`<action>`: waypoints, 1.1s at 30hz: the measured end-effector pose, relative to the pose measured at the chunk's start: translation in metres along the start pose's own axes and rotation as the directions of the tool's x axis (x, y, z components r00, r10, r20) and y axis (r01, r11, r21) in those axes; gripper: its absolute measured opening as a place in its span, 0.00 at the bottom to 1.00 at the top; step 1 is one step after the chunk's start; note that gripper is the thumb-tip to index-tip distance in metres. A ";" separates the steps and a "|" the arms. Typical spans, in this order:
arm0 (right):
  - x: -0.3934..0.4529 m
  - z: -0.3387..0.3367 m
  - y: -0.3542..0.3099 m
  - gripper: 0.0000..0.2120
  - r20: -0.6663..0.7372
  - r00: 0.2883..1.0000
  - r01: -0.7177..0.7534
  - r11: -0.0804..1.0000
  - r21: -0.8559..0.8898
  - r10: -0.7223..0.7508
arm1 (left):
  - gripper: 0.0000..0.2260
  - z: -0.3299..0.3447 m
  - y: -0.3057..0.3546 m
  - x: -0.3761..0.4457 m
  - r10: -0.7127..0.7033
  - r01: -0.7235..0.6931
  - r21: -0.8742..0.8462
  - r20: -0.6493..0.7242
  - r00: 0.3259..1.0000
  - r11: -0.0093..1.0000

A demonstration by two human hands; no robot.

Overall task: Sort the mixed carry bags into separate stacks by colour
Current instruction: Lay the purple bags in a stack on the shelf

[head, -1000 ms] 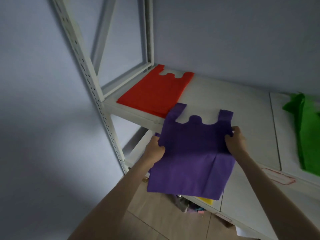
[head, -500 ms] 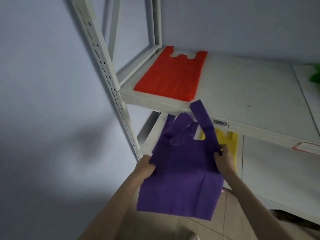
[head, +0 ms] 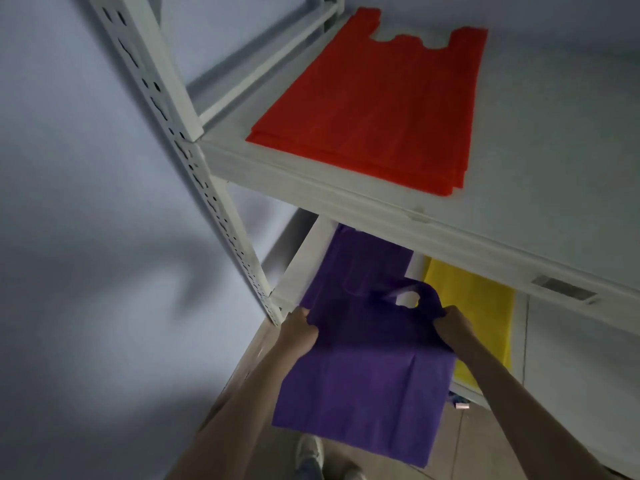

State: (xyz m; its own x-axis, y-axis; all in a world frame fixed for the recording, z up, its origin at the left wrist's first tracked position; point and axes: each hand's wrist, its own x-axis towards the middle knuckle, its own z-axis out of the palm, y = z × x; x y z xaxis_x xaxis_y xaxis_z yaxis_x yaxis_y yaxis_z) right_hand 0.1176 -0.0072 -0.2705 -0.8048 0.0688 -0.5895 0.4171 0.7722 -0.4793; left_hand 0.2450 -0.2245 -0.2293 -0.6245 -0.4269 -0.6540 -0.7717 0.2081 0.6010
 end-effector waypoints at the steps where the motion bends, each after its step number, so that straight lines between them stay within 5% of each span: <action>1: 0.024 0.002 -0.011 0.18 0.011 1.000 0.004 1.000 0.000 -0.004 | 0.18 0.001 0.008 0.024 0.022 -0.022 0.001 -0.015 1.000 1.000; 5: 0.134 0.011 -0.052 0.06 -0.131 0.979 0.183 0.956 0.232 -0.155 | 0.16 0.005 0.039 0.145 0.268 -0.274 -0.035 -0.127 0.955 0.961; 7: 0.187 0.027 -0.051 0.11 -0.291 0.938 0.290 0.885 0.365 -0.188 | 0.15 0.021 0.033 0.208 0.354 -0.361 -0.011 -0.163 0.921 0.933; 14: 0.334 0.126 0.008 0.15 -0.356 0.912 0.357 0.818 0.451 -0.202 | 0.16 0.100 -0.033 0.365 0.514 -0.490 0.155 -0.229 0.827 0.858; 28: 0.390 0.147 0.006 0.13 -0.288 0.954 0.156 0.959 0.237 -0.084 | 0.15 0.116 -0.056 0.416 0.500 -0.456 0.214 -0.263 0.825 0.864; 33: 0.401 0.120 -0.018 0.17 -0.244 0.968 0.132 0.950 0.284 -0.061 | 0.16 0.115 -0.053 0.422 0.508 -0.447 0.273 -0.221 0.833 0.852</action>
State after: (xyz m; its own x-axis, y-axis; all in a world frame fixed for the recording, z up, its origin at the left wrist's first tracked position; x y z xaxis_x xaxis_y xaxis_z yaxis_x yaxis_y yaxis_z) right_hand -0.1617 -0.0692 -0.5764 -0.9075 0.1736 -0.3825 0.4101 0.5631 -0.7175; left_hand 0.0081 -0.3141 -0.5901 -0.8852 -0.4442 -0.1382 -0.4112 0.6082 0.6789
